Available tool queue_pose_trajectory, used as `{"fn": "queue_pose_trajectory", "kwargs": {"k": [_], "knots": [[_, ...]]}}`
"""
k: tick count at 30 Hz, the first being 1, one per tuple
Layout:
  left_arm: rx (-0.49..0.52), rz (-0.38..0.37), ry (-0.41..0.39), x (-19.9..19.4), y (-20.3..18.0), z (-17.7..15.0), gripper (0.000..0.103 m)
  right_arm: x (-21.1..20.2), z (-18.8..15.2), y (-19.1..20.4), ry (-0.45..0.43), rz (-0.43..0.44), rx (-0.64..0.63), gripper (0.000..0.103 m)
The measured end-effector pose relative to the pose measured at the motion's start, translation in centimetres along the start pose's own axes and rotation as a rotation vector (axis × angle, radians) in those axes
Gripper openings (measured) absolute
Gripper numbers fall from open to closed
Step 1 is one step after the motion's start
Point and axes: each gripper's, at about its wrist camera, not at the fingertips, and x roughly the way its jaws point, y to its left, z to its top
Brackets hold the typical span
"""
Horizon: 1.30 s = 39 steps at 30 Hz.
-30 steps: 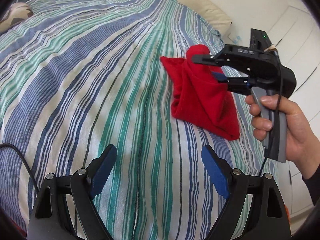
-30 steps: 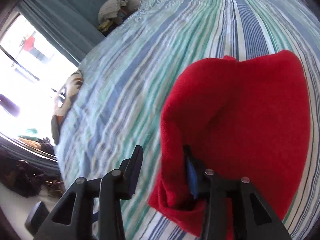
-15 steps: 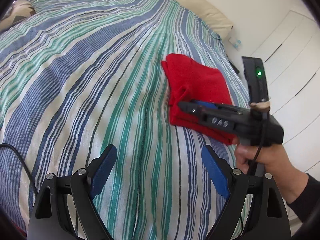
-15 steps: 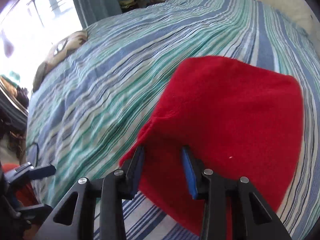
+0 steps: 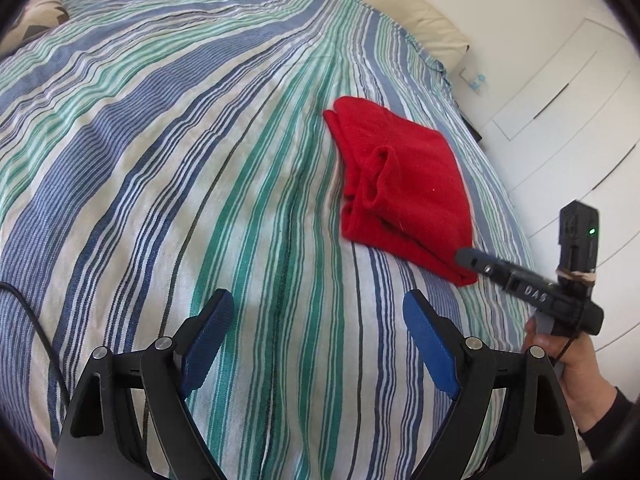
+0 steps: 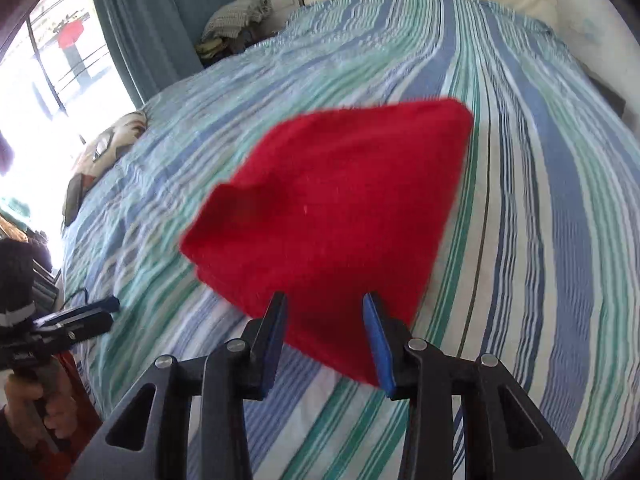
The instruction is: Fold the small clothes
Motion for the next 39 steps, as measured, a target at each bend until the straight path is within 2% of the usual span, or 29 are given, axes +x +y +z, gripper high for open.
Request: {"fn": "queue_pose_trajectory", "kwargs": {"k": [1, 4, 6, 7, 9, 11, 14, 16, 19, 21, 22, 23, 24, 25, 26, 27, 31, 36, 39], "knots": [[0.002, 0.004, 0.008, 0.1, -0.1, -0.1, 0.088, 1.2, -1.1, -0.3, 0.049, -0.006, 0.005, 0.041], [-0.036, -0.042, 0.011, -0.9, 0.1, 0.1, 0.088, -0.6, -2.3, 0.0, -0.028, 0.002, 0.007, 0.043], [-0.073, -0.106, -0.030, -1.5, 0.0, 1.7, 0.093, -2.3, -2.3, -0.9, -0.056, 0.063, 0.071, 0.071], [-0.083, -0.125, -0.050, -1.4, -0.3, 2.8, 0.097, -3.4, -2.0, -1.6, -0.093, 0.080, 0.099, 0.076], [-0.080, -0.159, -0.058, -0.2, -1.1, 5.8, 0.098, -5.0, -1.0, -3.2, -0.167, 0.086, 0.154, 0.079], [-0.049, -0.193, -0.002, 3.0, -2.3, 9.0, 0.100, -5.7, 0.6, -5.5, -0.206, 0.102, 0.229, 0.081], [0.001, -0.146, 0.109, 8.6, -3.7, 11.9, 0.099, -4.8, 3.2, -9.0, -0.239, 0.135, 0.354, 0.086], [0.019, -0.119, 0.143, 11.2, -4.1, 12.7, 0.098, -2.8, 4.7, -10.8, -0.224, 0.159, 0.431, 0.086], [0.049, -0.053, 0.172, 13.6, -4.3, 12.8, 0.098, 1.5, 5.7, -12.5, -0.171, 0.278, 0.562, 0.089], [0.063, -0.038, 0.198, 14.5, -4.4, 12.4, 0.098, 4.1, 5.7, -12.4, -0.148, 0.333, 0.616, 0.090], [0.083, -0.032, 0.198, 14.7, -4.5, 12.1, 0.097, 4.8, 5.9, -11.7, -0.154, 0.330, 0.598, 0.089], [0.112, -0.030, 0.200, 14.7, -4.9, 11.7, 0.087, 5.1, 6.2, -10.7, -0.155, 0.317, 0.551, 0.078], [0.136, -0.036, 0.214, 14.9, -5.4, 11.3, 0.072, 5.5, 6.6, -9.5, -0.134, 0.310, 0.499, 0.053], [0.133, -0.056, 0.242, 15.2, -5.6, 10.9, 0.036, 5.8, 6.7, -8.5, -0.111, 0.267, 0.460, 0.046], [0.108, -0.072, 0.255, 15.4, -5.7, 10.6, 0.027, 5.6, 7.1, -7.7, -0.110, 0.228, 0.423, 0.040], [0.096, -0.069, 0.240, 15.0, -5.9, 10.6, 0.024, 5.1, 7.6, -7.2, -0.118, 0.194, 0.383, 0.035], [0.131, -0.119, 0.163, 11.5, -8.0, 12.0, 0.020, 1.2, 10.2, -5.3, -0.194, 0.143, 0.273, 0.032], [0.220, -0.177, 0.034, 4.8, -11.7, 15.2, 0.020, -5.3, 13.9, -3.7, -0.325, 0.196, 0.202, 0.032], [0.227, -0.189, 0.018, 3.2, -12.4, 16.1, 0.021, -7.1, 15.2, -3.8, -0.342, 0.241, 0.208, 0.032]]}}
